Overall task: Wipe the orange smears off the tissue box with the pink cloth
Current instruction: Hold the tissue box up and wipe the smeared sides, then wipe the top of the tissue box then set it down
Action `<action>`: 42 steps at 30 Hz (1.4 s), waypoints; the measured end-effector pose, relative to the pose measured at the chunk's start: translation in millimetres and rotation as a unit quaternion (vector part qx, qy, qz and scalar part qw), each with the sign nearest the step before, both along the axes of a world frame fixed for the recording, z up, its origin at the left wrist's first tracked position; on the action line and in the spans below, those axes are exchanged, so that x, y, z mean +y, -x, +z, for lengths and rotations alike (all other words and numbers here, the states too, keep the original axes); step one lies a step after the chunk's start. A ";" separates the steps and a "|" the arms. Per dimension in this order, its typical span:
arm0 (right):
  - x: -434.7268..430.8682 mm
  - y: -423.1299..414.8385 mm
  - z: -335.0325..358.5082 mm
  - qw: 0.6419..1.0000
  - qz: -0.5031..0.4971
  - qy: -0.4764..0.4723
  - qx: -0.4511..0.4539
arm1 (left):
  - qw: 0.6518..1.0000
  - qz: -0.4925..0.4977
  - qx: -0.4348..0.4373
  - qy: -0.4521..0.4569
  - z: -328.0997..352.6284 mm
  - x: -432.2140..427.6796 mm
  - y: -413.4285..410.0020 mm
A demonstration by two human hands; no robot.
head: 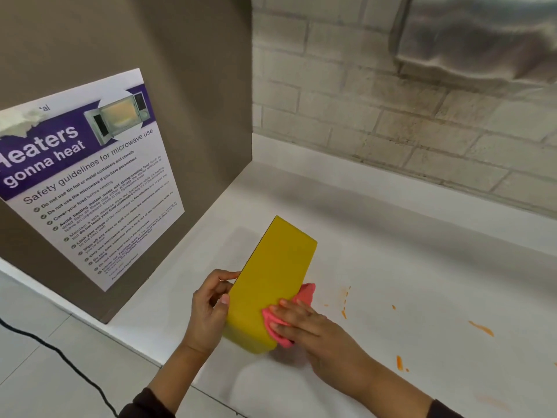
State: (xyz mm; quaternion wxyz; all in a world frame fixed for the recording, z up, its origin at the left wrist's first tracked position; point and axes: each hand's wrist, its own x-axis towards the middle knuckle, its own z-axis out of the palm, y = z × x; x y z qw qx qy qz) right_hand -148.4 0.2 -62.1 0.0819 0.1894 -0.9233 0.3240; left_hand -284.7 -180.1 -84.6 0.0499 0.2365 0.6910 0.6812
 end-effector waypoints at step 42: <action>28.9 -28.3 63.6 0.636 -0.432 0.639 -0.025 | 0.906 -0.037 0.058 0.418 61.9 45.0 0.5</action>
